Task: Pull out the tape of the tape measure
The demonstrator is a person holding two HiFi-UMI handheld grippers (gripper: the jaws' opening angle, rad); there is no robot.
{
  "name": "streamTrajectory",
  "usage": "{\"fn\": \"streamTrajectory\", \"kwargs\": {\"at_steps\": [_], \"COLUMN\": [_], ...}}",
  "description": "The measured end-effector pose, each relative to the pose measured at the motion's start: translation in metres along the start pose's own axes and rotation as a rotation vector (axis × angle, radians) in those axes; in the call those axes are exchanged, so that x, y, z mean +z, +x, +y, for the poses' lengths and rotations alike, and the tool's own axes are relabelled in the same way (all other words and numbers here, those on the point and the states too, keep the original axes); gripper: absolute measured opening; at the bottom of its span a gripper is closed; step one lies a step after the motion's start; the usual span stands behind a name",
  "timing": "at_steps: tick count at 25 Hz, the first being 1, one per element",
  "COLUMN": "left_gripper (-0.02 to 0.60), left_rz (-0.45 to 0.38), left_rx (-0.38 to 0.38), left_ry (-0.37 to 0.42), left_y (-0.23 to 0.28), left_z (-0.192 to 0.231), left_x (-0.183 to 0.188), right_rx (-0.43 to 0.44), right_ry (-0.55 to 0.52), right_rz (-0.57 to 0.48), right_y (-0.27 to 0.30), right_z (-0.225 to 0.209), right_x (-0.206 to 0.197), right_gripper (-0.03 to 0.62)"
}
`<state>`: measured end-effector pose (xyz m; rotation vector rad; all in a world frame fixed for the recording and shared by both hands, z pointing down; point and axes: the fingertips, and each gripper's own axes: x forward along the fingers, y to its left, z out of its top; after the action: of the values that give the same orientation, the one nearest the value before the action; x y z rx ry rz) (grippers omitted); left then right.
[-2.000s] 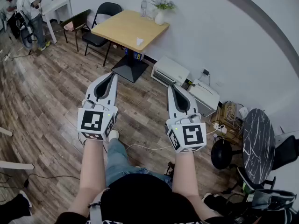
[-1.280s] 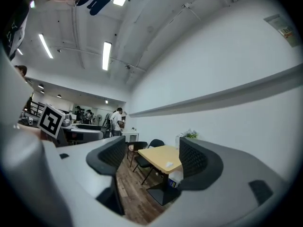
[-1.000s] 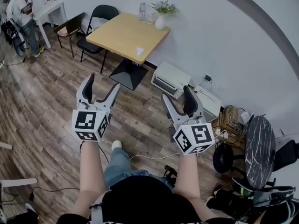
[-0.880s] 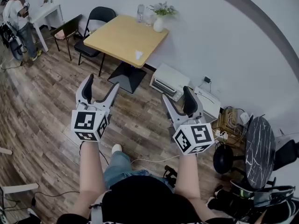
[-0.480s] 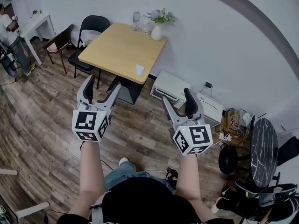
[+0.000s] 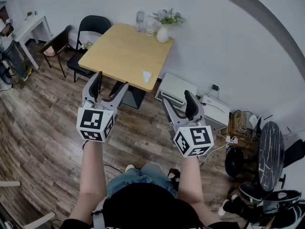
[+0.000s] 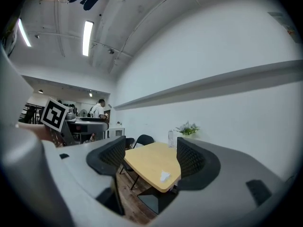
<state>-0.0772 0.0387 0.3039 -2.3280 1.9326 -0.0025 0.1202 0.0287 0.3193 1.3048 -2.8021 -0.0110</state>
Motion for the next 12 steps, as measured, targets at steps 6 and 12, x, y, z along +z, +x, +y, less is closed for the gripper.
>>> {"fn": "streamTrajectory", "kwargs": {"at_steps": [6,12], "left_gripper": [0.371,0.37], "left_rz": [0.046,0.095], "left_rx": [0.0,0.026], "left_ry": [-0.025,-0.054], "left_y": [0.014,0.057], "left_z": [0.008,0.027], "left_x": [-0.027,-0.057], "right_rx": [0.013,0.021], "right_ry": [-0.007,0.009], "right_rz": [0.046,0.08], "right_y": [0.021,0.065], "right_z": [0.001,-0.028], "right_x": [-0.019,-0.035], "right_gripper": [0.345,0.345]}}
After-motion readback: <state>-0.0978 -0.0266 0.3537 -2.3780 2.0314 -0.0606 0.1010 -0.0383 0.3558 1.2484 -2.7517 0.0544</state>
